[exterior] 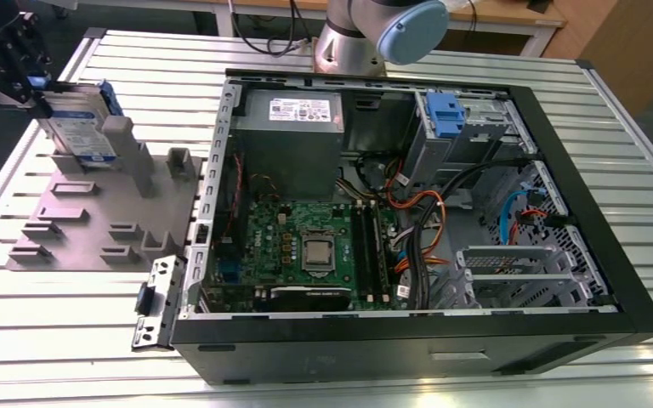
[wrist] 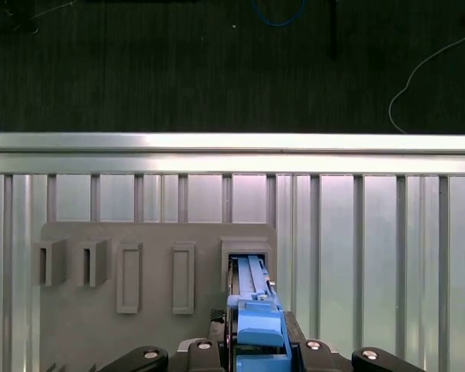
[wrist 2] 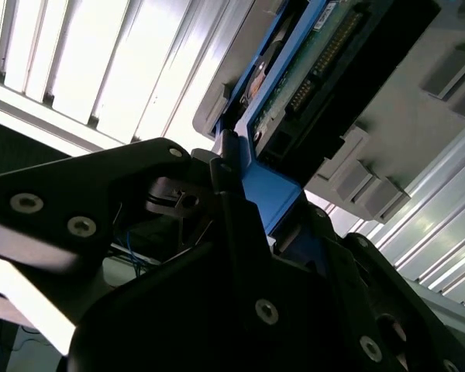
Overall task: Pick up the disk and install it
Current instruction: 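Pick up the disk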
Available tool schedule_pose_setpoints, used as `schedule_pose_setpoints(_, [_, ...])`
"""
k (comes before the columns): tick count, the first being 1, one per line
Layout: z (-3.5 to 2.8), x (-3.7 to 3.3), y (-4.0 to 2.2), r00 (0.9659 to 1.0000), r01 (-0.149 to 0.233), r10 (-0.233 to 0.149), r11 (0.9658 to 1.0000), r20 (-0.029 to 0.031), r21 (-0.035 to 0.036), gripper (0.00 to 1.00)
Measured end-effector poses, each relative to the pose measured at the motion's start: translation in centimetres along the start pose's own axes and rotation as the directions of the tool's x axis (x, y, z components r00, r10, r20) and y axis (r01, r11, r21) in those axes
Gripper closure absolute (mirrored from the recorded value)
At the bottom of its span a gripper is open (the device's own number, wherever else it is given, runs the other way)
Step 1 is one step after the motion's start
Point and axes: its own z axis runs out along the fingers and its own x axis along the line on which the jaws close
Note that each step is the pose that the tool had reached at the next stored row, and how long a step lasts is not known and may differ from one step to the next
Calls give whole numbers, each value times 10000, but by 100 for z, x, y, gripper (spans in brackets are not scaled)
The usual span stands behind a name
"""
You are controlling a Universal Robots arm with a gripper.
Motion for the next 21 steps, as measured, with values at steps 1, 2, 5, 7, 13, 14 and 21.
schedule_pose_setpoints(1, [-1,0,0,10000,0,0,10000,-1,0,64])
schedule_pose_setpoints(2, [-2,0,0,10000,0,0,10000,-1,-1,64])
schedule_pose_setpoints(5, [-19,0,0,10000,0,0,10000,-2,-3,64])
schedule_pose_setpoints(7, [-34,-1,0,10000,-1,1,10000,-1,-1,64])
schedule_pose_setpoints(13, [-48,-1,-1,10000,0,0,10000,0,-1,64])
schedule_pose_setpoints(14, [-48,-1,-1,10000,0,0,10000,0,-1,64])
schedule_pose_setpoints(21, [-61,-1,0,10000,0,0,10000,-3,-6,64])
